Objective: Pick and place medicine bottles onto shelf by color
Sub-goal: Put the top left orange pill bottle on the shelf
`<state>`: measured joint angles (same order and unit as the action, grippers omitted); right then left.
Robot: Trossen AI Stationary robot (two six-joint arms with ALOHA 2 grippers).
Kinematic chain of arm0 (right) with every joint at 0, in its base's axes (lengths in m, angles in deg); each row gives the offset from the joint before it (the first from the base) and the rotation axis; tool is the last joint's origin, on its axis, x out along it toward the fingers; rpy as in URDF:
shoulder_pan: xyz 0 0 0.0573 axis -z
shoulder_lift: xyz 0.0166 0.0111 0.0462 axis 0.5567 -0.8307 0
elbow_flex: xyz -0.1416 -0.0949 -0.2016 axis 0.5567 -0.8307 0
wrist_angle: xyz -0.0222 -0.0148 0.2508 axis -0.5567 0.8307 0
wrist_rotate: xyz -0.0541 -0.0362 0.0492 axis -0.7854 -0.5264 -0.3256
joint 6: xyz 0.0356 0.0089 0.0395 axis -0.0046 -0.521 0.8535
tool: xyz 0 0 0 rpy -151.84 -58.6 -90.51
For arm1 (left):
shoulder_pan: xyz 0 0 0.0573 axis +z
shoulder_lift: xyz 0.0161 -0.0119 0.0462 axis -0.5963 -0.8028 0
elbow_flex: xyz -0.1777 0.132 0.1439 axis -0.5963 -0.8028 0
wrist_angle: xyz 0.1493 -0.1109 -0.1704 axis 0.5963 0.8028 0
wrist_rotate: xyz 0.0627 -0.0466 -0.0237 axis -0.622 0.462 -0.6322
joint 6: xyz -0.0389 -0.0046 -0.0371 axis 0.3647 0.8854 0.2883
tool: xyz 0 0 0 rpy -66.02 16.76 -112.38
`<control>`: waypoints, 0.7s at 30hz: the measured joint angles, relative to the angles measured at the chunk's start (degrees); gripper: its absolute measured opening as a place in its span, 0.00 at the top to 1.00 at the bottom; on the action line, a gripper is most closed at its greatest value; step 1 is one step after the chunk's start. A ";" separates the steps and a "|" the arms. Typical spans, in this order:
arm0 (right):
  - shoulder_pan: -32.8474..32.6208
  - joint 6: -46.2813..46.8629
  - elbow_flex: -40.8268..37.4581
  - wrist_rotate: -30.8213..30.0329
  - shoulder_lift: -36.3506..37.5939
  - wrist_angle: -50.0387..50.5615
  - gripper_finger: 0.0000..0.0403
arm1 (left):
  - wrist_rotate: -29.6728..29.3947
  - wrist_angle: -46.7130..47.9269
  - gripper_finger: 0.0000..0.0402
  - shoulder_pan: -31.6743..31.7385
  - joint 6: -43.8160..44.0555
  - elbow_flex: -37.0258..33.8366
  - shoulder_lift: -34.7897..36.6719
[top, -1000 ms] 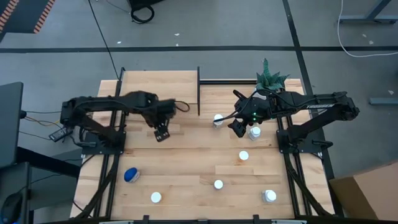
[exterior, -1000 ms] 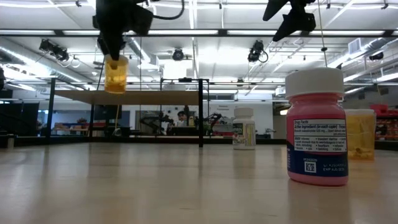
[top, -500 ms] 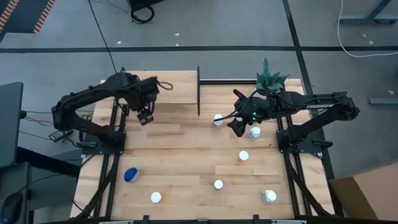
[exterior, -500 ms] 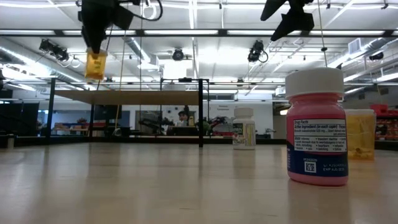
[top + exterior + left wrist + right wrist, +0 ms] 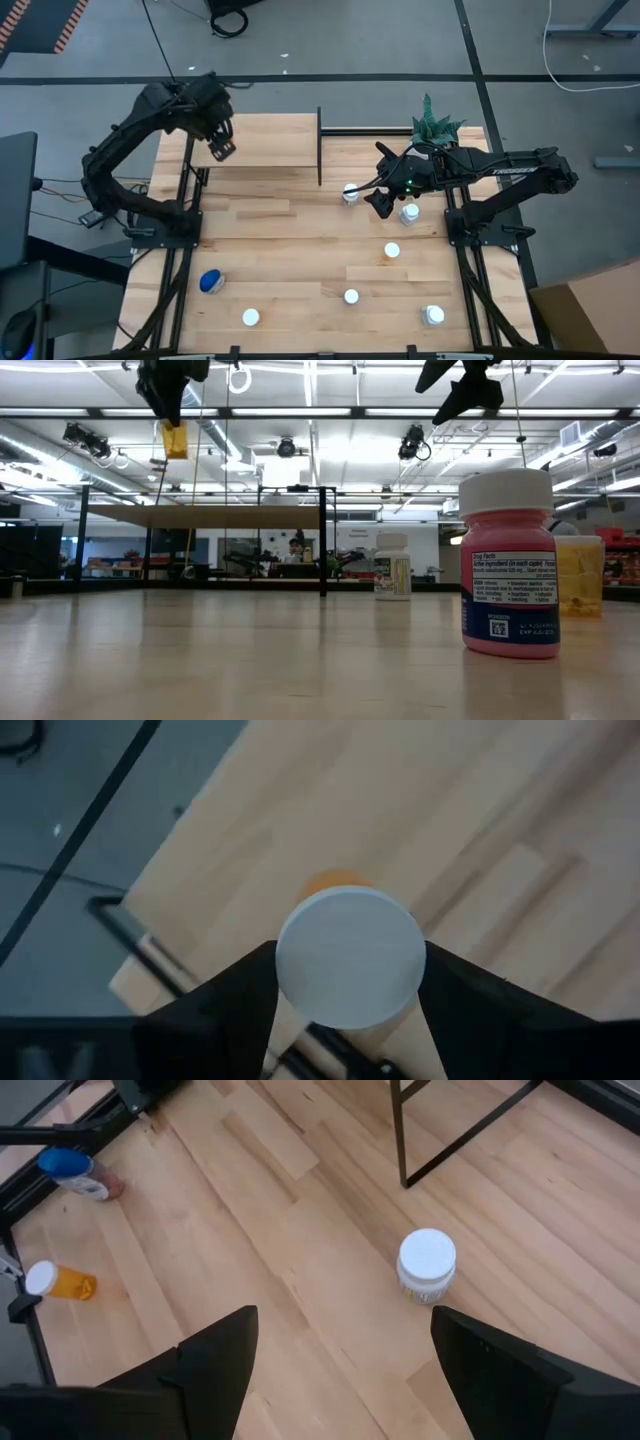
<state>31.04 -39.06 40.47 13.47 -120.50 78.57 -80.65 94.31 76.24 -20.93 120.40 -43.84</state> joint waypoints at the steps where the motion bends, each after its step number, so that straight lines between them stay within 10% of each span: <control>1: 0.00 0.00 0.00 0.00 0.00 0.00 0.24 | -0.02 0.06 0.42 1.50 -0.66 0.00 -0.04; 21: -0.02 0.48 0.00 -2.12 0.00 -1.09 0.24 | -0.62 -1.17 0.41 20.55 -5.18 -0.02 -12.19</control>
<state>31.02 -38.58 40.47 11.36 -120.50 77.48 -81.26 93.14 96.79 -26.11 120.37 -56.03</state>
